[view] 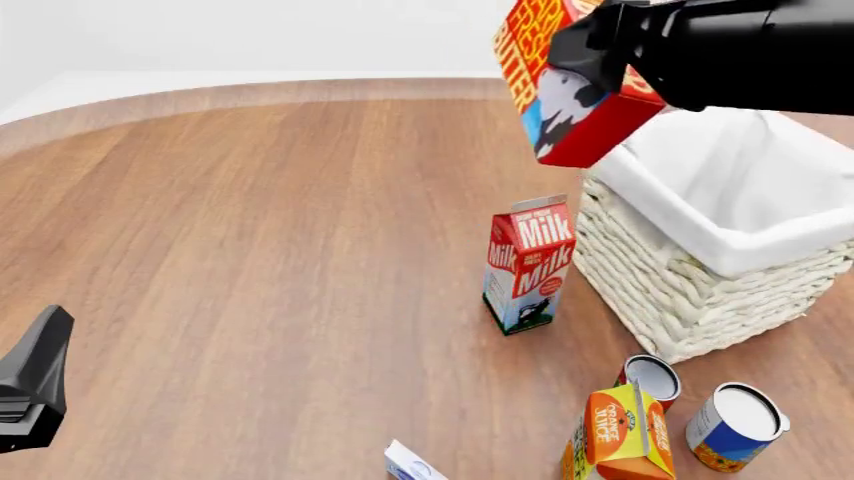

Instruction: Pick up the cream cheese box and the butter, and put them in the basket.

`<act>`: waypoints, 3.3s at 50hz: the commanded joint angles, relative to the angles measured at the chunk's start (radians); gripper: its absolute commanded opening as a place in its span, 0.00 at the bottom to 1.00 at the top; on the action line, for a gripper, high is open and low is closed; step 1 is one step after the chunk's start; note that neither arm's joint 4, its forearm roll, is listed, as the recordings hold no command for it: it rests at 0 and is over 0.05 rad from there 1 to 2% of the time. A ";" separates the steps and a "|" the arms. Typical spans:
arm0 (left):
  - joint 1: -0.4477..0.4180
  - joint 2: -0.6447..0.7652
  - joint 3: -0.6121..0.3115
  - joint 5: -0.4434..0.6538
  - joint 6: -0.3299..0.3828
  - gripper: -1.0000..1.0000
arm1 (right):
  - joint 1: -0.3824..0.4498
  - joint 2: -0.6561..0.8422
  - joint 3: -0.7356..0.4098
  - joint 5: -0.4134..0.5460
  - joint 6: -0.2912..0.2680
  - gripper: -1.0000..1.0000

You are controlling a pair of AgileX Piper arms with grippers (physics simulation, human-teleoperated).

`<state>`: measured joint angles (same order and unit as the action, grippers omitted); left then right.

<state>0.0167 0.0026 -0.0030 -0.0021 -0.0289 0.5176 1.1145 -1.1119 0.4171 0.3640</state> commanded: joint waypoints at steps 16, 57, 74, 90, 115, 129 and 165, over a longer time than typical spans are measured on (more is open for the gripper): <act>0.000 0.000 0.000 0.000 0.000 1.00 | -0.178 -0.001 0.072 -0.116 0.205 0.00; 0.000 0.000 0.000 0.000 0.000 1.00 | -0.392 0.068 0.111 -0.225 0.400 0.00; 0.000 0.000 0.000 0.000 0.000 1.00 | -0.512 0.085 0.122 -0.246 0.446 0.00; 0.000 0.000 0.000 0.000 0.000 1.00 | -0.595 0.109 0.135 -0.259 0.437 0.00; 0.000 0.000 0.000 0.000 0.000 1.00 | -0.620 0.134 0.165 -0.267 0.399 0.00; 0.000 0.000 0.000 0.000 0.000 1.00 | -0.636 0.158 0.177 -0.272 0.361 0.00; 0.000 0.000 0.000 0.000 0.000 1.00 | -0.654 0.245 0.231 -0.343 0.290 0.00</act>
<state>0.0167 0.0025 -0.0030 -0.0021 -0.0289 -0.1336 1.3418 -0.8803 0.0999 0.6587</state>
